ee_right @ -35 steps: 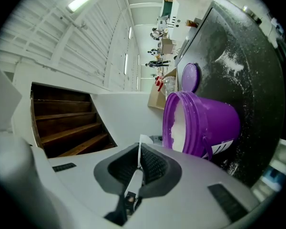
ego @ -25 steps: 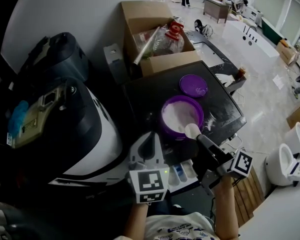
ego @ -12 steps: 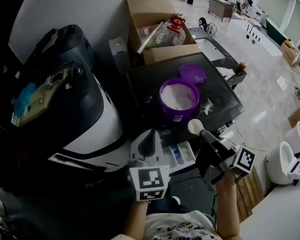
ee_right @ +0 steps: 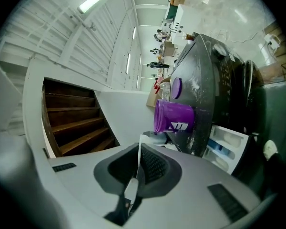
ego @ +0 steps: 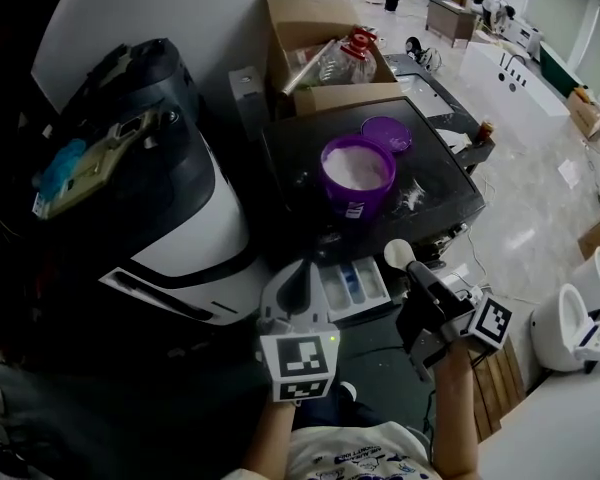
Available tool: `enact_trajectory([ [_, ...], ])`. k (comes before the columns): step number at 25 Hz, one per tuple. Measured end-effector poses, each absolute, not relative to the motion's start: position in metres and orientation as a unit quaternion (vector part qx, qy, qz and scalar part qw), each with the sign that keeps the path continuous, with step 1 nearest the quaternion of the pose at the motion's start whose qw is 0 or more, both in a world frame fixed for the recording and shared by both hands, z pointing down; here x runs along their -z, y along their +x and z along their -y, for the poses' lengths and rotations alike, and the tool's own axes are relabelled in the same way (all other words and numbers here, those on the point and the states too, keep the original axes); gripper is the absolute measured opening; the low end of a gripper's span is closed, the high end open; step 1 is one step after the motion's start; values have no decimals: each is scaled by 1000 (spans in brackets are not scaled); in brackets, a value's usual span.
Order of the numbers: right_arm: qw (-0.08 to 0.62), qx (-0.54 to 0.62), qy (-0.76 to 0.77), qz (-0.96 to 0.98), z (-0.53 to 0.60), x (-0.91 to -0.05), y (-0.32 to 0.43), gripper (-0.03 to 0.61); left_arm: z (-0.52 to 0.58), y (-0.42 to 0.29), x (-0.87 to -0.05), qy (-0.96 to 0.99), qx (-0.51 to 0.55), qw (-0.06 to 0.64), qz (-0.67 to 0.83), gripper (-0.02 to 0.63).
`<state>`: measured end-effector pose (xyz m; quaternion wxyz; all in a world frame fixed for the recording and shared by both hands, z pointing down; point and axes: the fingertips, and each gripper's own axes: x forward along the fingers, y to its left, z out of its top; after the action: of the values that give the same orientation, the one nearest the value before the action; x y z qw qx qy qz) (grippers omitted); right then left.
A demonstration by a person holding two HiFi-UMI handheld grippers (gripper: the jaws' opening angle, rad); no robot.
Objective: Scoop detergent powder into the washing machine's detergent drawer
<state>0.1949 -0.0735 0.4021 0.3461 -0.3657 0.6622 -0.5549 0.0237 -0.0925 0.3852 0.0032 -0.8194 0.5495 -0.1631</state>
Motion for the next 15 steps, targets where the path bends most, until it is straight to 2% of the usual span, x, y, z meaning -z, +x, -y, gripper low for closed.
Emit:
enact_trajectory([
  [15,301,561,-382,-670,49,-429,181,21,57,9,-410,-808,181,-21,-560,2],
])
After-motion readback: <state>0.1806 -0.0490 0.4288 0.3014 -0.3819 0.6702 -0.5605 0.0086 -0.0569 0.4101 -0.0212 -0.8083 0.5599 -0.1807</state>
